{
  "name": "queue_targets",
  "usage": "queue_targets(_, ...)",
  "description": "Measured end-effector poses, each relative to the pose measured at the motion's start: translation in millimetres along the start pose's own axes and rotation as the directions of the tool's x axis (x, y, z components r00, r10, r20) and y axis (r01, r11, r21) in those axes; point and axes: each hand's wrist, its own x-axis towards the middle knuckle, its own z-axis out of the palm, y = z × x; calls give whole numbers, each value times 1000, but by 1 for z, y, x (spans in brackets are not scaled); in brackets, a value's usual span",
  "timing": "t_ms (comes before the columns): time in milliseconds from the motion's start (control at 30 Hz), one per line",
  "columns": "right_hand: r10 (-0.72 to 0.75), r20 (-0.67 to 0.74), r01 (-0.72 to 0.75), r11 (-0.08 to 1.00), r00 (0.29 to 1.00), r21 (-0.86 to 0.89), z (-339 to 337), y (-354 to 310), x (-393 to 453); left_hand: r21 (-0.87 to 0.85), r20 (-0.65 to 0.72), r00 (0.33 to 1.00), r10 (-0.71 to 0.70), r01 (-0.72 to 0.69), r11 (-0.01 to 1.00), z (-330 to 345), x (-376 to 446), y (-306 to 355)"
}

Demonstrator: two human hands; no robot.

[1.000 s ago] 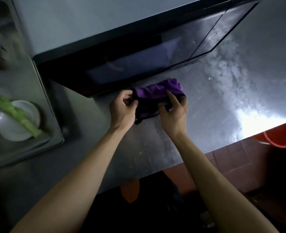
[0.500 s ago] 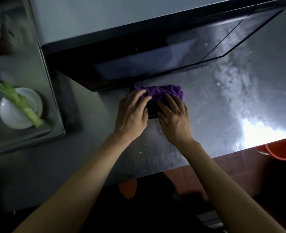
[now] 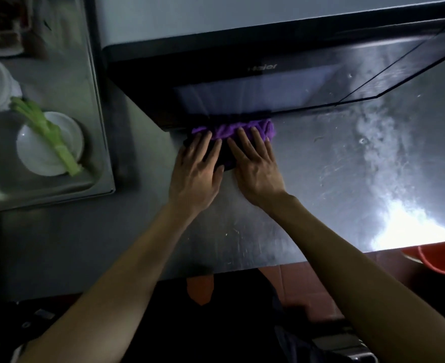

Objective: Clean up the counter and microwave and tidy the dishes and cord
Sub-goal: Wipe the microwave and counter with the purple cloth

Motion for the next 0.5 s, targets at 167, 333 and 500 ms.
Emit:
queue_targets(167,-54,18,54,998,998,16,10,-34,8,52,10,998,-65,64,997,-11,-14,-29)
queue_targets(333,-48,58,51,998,997,-44,16,-66,16,68,-20,991,-135,136,988,-15,-36,-48)
queue_targets(500,2,64,3,997,998,-83,19,-71,16,48,45,987,-155,153,987,-17,-33,-50)
